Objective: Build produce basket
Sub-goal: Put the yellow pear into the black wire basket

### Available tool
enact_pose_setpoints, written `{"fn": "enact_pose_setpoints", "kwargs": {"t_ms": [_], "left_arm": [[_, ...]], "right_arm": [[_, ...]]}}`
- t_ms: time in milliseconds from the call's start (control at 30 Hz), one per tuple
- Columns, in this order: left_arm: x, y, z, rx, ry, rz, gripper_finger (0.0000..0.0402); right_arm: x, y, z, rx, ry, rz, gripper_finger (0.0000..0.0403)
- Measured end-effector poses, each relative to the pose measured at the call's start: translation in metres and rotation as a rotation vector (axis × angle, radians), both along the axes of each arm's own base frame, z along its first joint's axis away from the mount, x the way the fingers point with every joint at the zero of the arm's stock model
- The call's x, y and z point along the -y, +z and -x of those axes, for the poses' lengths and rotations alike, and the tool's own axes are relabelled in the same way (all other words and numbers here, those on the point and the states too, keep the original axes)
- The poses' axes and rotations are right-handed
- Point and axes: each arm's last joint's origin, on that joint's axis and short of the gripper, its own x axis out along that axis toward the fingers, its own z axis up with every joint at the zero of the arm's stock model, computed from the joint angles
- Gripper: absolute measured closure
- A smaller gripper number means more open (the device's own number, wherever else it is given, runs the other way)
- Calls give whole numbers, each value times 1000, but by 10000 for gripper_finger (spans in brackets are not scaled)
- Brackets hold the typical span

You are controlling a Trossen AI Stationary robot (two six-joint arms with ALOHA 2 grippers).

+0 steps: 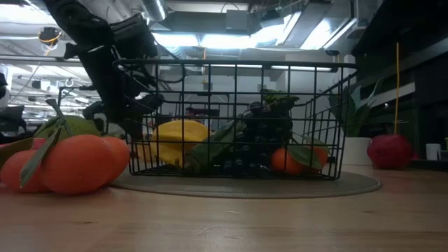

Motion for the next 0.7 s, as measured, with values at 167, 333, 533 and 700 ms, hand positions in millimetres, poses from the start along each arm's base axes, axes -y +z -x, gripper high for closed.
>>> {"fn": "enact_pose_setpoints", "kwargs": {"t_ms": [167,333,533,700], "left_arm": [[4,8,-6,43,-44,-79,401],[6,15,-12,78,-70,-157,401],[4,21,-17,109,-87,-231,402],[3,33,-15,128,-66,-300,401]], "right_arm": [[0,0,0,0,0,0,279],[0,0,0,0,0,0,279],[0,0,0,0,0,0,279],[0,0,0,1,0,0,279]]}}
